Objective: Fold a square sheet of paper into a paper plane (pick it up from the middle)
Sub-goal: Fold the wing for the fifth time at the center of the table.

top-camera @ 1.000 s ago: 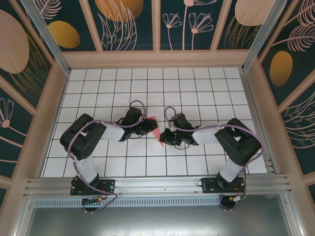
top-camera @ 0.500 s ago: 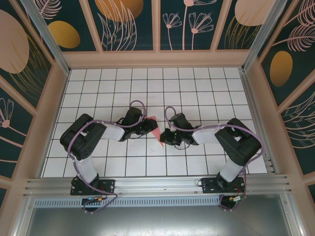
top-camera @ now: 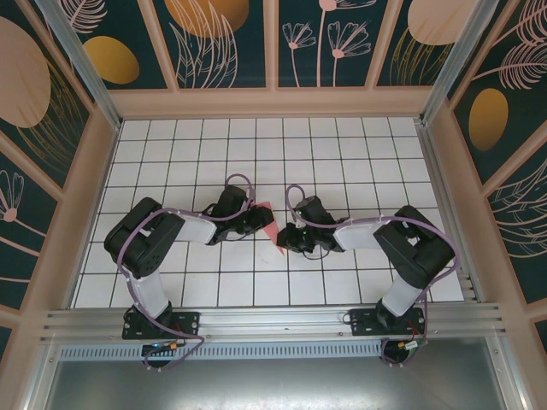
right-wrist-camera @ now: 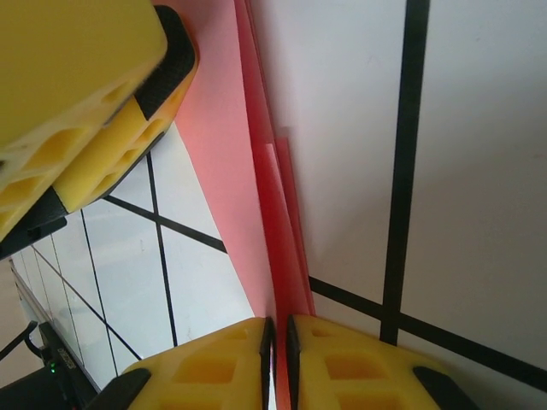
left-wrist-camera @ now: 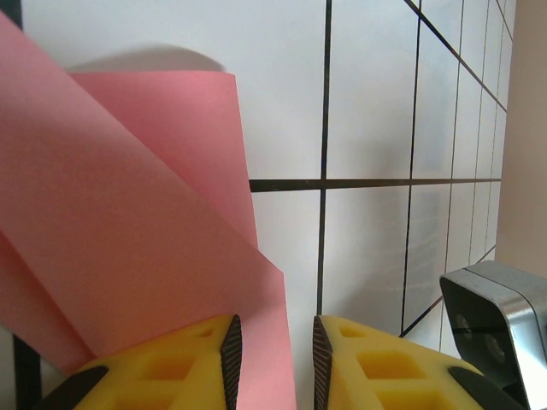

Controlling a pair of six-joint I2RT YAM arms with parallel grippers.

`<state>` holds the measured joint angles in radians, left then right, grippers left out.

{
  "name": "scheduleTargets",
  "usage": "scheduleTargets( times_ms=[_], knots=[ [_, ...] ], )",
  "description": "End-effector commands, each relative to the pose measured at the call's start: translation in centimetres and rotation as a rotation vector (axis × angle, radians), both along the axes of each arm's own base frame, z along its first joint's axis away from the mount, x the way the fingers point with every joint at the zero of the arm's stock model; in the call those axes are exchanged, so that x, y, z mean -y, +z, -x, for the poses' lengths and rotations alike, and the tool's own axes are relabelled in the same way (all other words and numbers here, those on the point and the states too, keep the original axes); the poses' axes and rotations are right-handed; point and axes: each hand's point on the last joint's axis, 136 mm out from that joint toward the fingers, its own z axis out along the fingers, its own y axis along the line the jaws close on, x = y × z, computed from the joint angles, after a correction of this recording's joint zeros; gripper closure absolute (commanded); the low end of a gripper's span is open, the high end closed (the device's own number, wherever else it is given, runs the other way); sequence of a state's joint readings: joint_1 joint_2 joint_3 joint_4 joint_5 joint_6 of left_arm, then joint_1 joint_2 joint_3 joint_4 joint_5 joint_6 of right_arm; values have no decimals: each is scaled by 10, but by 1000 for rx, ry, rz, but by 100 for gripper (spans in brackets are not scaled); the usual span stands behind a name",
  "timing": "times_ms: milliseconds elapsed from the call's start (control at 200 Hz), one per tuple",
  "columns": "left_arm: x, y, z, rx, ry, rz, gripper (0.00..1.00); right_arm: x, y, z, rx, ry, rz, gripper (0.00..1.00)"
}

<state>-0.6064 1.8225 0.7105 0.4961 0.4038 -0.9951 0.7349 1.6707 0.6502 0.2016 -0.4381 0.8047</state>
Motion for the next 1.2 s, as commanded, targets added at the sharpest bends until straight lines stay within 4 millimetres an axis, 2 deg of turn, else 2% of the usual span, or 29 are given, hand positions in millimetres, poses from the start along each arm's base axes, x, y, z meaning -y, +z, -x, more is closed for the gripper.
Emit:
scheduleTargets(
  times_ms=[0, 320, 651, 906, 1191],
  knots=[
    [-13, -32, 10, -64, 4, -99, 68, 15, -13, 19, -50, 27, 85, 81],
    [-12, -32, 9, -65, 3, -99, 68, 21, -22, 23, -47, 39, 179, 80],
    [-12, -31, 10, -64, 1, -100, 68, 32, -40, 31, -92, 10, 215, 92],
    [-13, -32, 10, -64, 2, -105, 69, 30, -30, 34, -81, 26, 185, 86],
    [-13, -32, 9, -64, 2, -106, 69, 35, -32, 42, -98, 31, 200, 88]
  ],
)
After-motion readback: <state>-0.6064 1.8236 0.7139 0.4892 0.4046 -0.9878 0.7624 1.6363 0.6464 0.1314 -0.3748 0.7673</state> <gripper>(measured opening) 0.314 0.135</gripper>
